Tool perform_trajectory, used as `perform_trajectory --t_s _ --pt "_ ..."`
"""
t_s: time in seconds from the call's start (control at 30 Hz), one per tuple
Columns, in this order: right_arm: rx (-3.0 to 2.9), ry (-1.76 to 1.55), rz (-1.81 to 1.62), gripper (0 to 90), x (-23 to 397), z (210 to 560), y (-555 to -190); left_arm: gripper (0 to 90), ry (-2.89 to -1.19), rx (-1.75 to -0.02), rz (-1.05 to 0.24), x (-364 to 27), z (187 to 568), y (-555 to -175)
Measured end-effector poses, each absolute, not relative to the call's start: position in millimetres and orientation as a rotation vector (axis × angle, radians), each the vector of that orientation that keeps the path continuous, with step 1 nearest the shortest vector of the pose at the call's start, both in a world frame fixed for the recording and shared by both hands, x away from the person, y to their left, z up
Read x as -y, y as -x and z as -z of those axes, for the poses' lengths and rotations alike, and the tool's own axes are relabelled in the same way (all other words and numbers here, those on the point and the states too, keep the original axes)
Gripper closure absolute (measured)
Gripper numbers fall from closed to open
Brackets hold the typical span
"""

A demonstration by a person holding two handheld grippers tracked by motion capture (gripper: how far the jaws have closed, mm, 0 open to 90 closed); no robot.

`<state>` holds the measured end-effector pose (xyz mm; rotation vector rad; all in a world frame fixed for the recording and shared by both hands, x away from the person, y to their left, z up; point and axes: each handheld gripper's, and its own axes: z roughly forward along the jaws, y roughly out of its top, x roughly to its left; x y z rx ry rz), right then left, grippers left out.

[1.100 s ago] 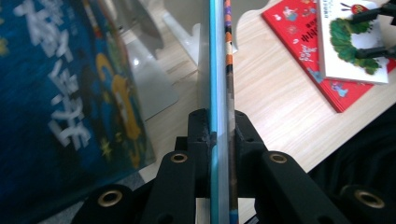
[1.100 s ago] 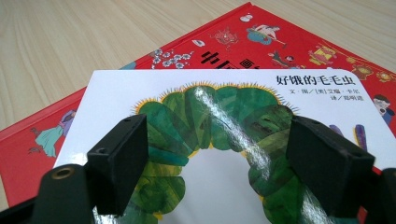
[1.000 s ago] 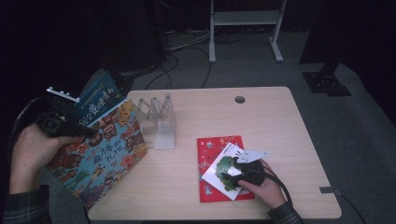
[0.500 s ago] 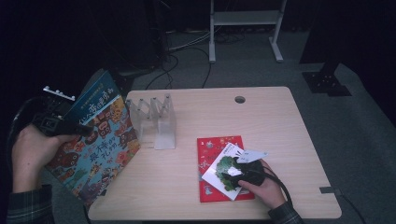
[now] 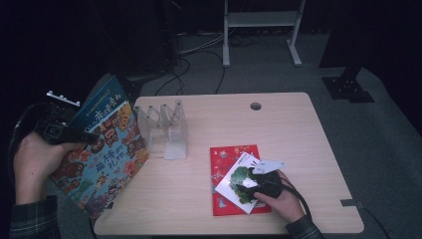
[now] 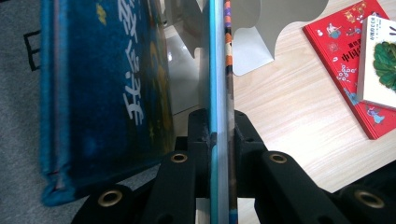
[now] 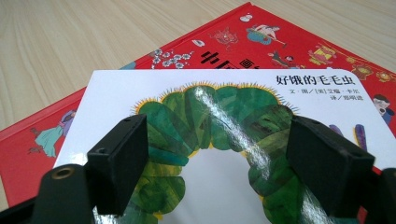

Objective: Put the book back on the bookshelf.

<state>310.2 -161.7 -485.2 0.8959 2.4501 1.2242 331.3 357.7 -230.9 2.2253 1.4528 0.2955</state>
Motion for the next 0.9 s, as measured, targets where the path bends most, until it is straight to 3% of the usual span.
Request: perform_trajectory --t_s 0.33,0.9 --pt "-2.449 -0.896 -1.224 20.2 161.4 485.2 -310.5 80.7 -2.2 -1.478 -0.318 -361.6 231.4 -329.1" --pt "-2.451 -0.895 -1.225 20.2 161.5 485.1 -310.9 80.7 -2.168 -1.524 -0.407 -336.2 234.5 -357.8"
